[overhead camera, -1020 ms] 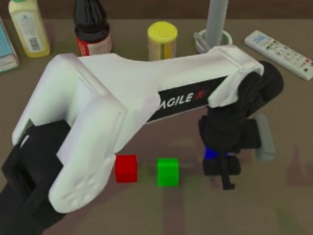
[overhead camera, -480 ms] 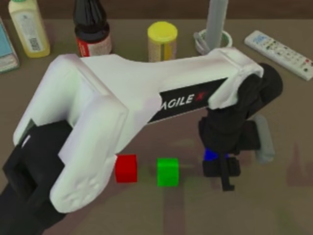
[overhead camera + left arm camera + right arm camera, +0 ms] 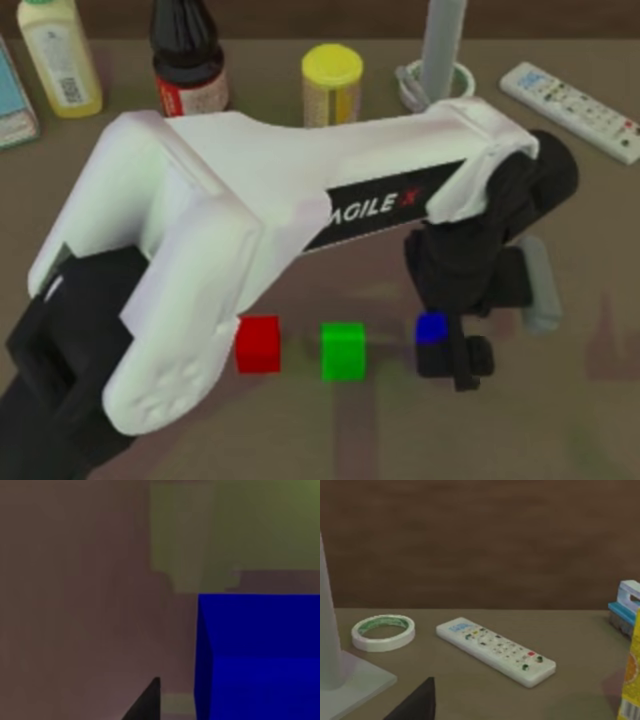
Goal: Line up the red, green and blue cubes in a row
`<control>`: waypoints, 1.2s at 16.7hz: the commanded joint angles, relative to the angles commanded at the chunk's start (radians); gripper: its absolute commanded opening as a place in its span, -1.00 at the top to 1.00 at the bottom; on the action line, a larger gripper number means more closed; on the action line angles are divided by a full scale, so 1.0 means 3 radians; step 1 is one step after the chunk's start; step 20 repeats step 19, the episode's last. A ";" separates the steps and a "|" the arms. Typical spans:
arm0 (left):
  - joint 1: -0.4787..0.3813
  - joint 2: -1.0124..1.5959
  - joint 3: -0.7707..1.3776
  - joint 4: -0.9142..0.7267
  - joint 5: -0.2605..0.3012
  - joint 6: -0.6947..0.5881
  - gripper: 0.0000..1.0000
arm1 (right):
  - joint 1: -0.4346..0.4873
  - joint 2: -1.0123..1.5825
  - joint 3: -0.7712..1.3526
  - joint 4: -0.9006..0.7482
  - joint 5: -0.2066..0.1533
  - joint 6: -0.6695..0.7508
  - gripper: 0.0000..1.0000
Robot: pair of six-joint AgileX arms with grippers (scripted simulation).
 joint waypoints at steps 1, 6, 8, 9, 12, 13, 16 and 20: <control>0.0000 0.0000 0.0000 0.0000 0.0000 0.0000 -1.00 | 0.0000 0.0000 0.0000 0.0000 0.0000 0.0000 -1.00; 0.0000 0.0000 0.0000 0.0000 0.0000 0.0000 -1.00 | 0.0000 0.0000 0.0000 0.0000 0.0000 0.0000 -1.00; 0.0000 0.0000 0.0000 0.0000 0.0000 0.0000 -1.00 | 0.0000 0.0000 0.0000 0.0000 0.0000 0.0000 -1.00; 0.0005 -0.0001 0.0001 -0.0001 0.0000 0.0000 -1.00 | 0.0000 0.0000 0.0000 0.0000 0.0000 0.0000 -1.00; 0.0009 -0.0004 0.0135 -0.0140 -0.0007 0.0005 -1.00 | 0.0000 0.0000 0.0000 0.0000 0.0000 0.0000 -1.00; 0.0019 -0.0011 0.0232 -0.0250 -0.0010 0.0001 -1.00 | 0.0000 0.0000 0.0000 0.0000 0.0000 0.0000 -1.00; 0.0048 -0.0048 0.0565 -0.0649 -0.0007 -0.0004 -1.00 | 0.0000 0.0000 0.0000 0.0000 0.0000 0.0000 -1.00; 0.0066 -0.0089 0.0766 -0.0854 -0.0001 -0.0006 -1.00 | 0.0000 0.0000 0.0000 0.0000 0.0000 0.0000 -1.00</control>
